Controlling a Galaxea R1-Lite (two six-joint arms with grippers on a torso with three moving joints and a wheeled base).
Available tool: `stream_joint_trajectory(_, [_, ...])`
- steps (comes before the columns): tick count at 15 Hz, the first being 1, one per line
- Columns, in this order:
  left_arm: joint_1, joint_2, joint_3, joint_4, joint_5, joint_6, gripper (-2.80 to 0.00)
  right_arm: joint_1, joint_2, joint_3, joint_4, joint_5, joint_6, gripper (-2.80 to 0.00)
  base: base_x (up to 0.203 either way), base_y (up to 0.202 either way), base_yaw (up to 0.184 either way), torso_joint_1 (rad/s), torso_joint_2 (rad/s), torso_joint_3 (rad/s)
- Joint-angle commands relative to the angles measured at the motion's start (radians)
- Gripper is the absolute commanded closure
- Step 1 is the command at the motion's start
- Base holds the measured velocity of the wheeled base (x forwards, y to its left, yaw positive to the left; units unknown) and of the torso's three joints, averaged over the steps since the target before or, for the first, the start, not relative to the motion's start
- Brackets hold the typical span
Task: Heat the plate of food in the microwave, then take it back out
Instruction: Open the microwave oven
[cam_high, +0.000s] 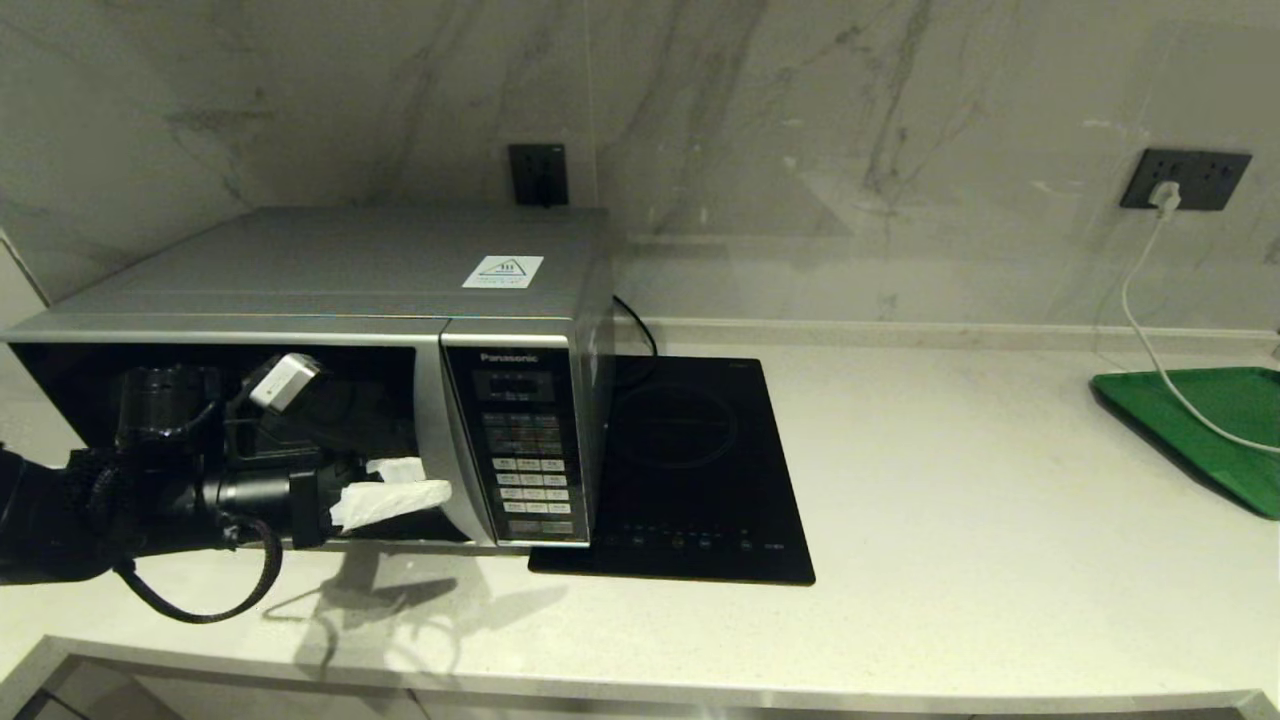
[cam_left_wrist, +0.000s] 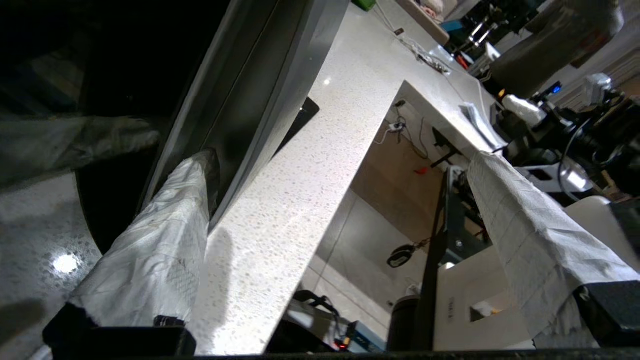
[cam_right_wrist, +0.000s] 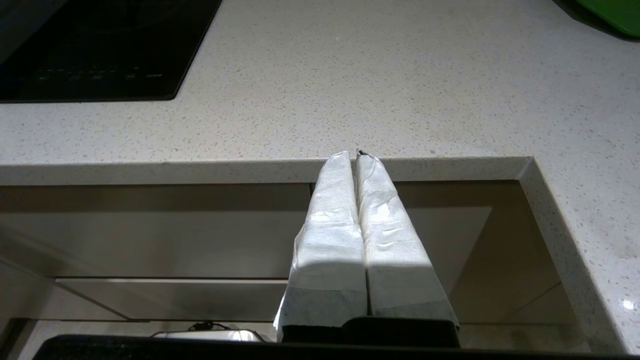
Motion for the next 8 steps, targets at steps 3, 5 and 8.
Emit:
stream_joint_trajectory(3, [0.031, -0.036, 0.029, -0.001, -0.006, -0.084, -2.8, 0.0, 0.002, -0.001, 0.001, -0.001, 0.001, 0.0, 0.0, 0.0, 0.0, 0.0, 0.0, 0.0])
stream_joint_trajectory(5, [0.054, -0.032, 0.046, 0.0, -0.003, -0.089, -2.8, 0.0, 0.002, 0.0, 0.001, -0.001, 0.001, 0.0, 0.0, 0.0, 0.0, 0.0, 0.0, 0.0])
stream_joint_trajectory(8, [0.057, -0.015, 0.055, -0.01, 0.007, -0.063, -2.8, 0.0, 0.002, 0.001, 0.001, -0.001, 0.001, 0.0, 0.0, 0.0, 0.0, 0.0, 0.0, 0.0])
